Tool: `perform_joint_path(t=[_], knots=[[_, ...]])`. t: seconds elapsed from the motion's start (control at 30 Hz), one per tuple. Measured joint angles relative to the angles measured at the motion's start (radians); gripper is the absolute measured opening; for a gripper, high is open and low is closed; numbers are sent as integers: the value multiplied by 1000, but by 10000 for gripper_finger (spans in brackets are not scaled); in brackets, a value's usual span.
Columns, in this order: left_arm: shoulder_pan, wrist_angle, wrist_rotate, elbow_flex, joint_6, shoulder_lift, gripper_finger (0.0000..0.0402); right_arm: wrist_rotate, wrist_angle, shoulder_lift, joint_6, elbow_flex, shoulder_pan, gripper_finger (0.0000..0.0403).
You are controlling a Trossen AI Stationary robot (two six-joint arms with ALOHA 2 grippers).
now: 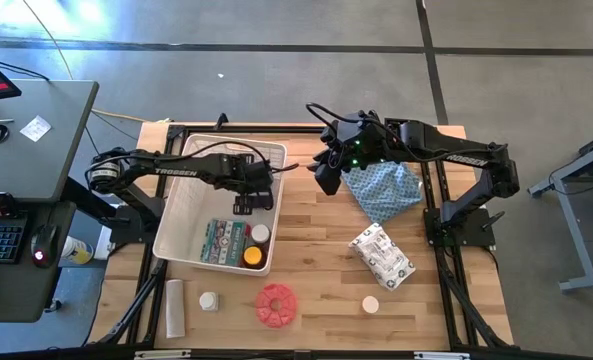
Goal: Pick & place medical supplies in basket/bin
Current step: Put the white mailer bag into the white bin
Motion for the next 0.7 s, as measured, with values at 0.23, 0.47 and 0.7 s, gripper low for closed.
perform_joint_path(t=[0.23,0.47,0.7], knots=[[0,-155,-55,41,-132,0,337,-39,-117,0,61,0,0,142],[0,-362,-16,167,-271,0,292,-32,-156,0,61,0,0,142],[-5,-471,115,248,-416,-60,240,-26,-152,0,89,0,0,142]])
